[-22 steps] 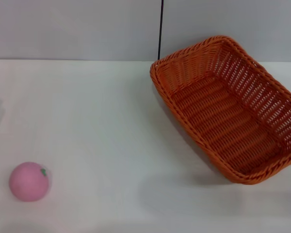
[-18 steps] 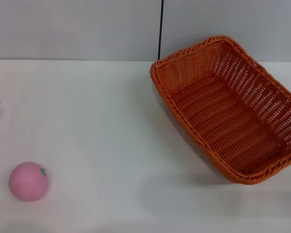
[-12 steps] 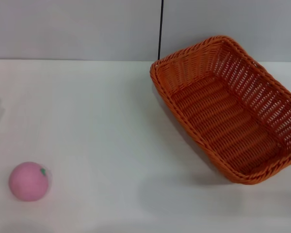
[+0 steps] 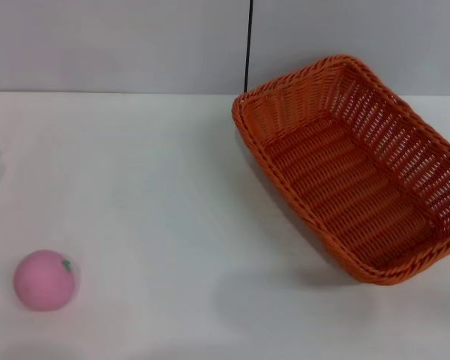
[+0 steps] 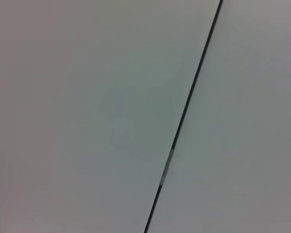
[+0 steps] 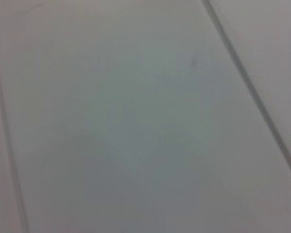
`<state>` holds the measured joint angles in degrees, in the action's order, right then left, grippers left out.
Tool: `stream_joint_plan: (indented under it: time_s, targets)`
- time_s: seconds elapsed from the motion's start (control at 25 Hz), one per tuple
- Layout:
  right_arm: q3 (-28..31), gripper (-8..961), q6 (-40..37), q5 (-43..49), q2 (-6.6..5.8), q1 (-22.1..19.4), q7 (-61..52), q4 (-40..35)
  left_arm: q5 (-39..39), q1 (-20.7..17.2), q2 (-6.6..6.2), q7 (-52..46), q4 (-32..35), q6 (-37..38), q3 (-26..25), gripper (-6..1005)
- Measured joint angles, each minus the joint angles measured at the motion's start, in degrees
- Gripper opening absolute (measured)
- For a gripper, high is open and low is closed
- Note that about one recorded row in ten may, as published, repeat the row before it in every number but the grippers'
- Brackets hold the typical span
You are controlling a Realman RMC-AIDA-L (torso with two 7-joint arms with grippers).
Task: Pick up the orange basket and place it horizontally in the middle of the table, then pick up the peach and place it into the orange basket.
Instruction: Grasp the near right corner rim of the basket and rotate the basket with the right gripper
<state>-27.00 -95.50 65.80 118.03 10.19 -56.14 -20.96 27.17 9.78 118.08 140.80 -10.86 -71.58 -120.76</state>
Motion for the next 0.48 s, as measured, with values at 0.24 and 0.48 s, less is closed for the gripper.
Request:
stream_joint_plan:
  time_s: [0.24, 0.48]
  targets:
    - [3.47, 817, 5.68, 15.25, -1.15, -0.36, -31.21, -23.63, 0.14, 0.74, 0.0, 0.0, -0.16, 2.45, 0.0, 841]
    - [7.28, 818, 4.85, 39.86, -4.82, 5.35, -62.55, -45.56, 0.1, 0.6, 0.03, 0.0, -0.41, 2.48, 0.0, 841]
